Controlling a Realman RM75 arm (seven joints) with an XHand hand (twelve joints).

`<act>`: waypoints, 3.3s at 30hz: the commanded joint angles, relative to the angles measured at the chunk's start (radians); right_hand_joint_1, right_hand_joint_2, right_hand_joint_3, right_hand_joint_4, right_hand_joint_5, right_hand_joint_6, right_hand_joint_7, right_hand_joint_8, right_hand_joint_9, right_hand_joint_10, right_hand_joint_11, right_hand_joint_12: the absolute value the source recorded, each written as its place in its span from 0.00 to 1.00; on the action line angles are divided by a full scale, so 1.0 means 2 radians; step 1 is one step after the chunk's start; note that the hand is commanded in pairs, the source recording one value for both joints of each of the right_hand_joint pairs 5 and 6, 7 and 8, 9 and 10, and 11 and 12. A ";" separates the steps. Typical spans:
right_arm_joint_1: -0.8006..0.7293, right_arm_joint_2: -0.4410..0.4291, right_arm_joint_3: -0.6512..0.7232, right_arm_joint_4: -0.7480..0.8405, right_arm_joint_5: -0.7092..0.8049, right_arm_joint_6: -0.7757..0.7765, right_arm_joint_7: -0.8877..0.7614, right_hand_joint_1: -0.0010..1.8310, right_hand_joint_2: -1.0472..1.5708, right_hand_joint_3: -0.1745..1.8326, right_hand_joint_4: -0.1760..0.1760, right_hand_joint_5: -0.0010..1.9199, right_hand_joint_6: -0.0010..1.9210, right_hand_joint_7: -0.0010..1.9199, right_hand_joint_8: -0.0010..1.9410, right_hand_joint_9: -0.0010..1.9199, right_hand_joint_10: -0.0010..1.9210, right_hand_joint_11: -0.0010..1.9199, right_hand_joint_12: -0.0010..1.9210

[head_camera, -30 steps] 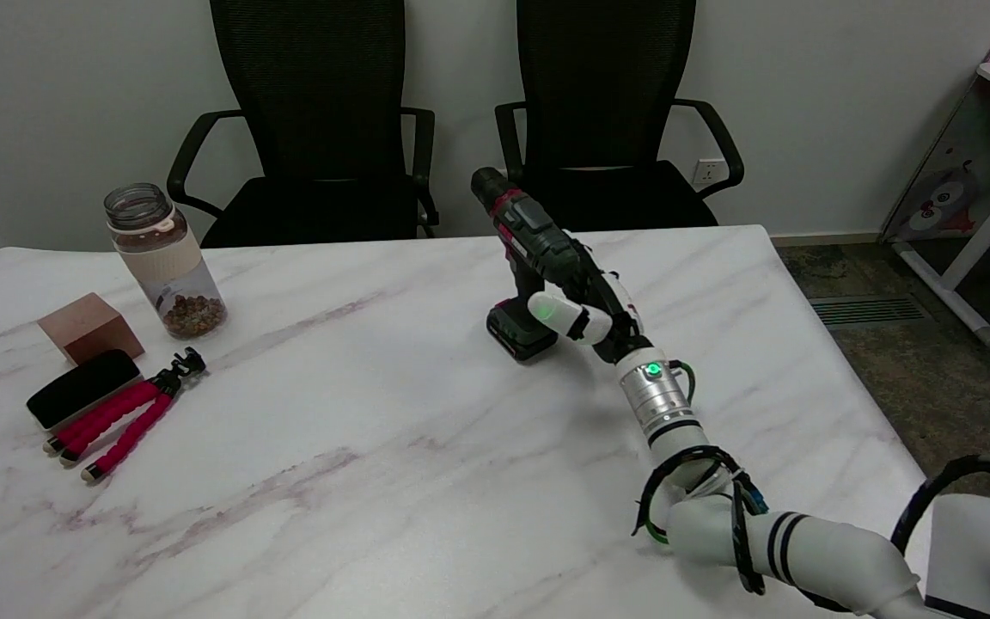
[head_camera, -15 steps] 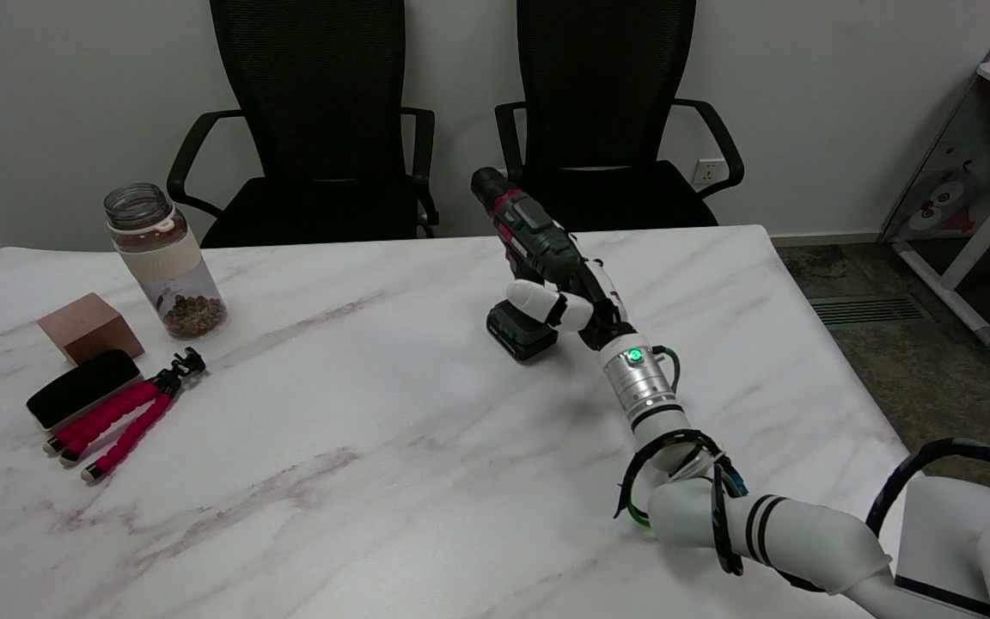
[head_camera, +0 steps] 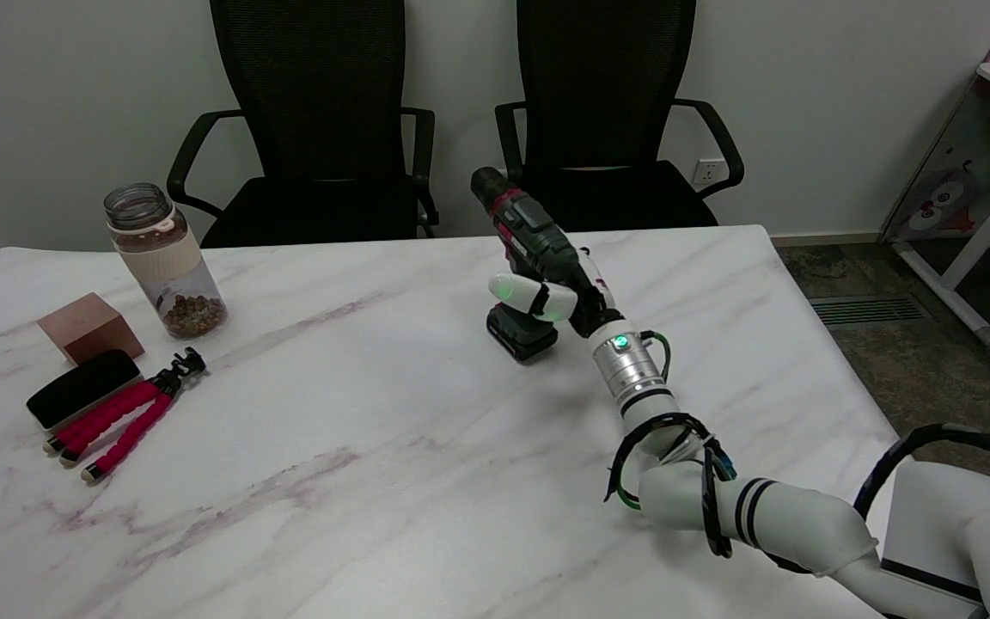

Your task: Pick up the power screwdriver.

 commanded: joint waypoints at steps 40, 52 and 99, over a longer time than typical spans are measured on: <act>0.015 0.000 0.003 -0.003 0.004 -0.036 -0.034 0.53 0.63 0.43 0.20 0.01 0.01 0.01 0.01 0.36 0.36 0.69 0.69; 0.012 0.004 0.005 -0.022 0.005 -0.030 -0.028 0.56 0.61 0.55 0.21 0.04 0.04 0.04 0.04 0.31 0.31 0.40 0.40; -0.021 0.018 0.001 -0.039 0.004 -0.025 0.101 0.54 0.56 0.56 0.35 0.04 0.04 0.04 0.04 0.31 0.31 0.49 0.49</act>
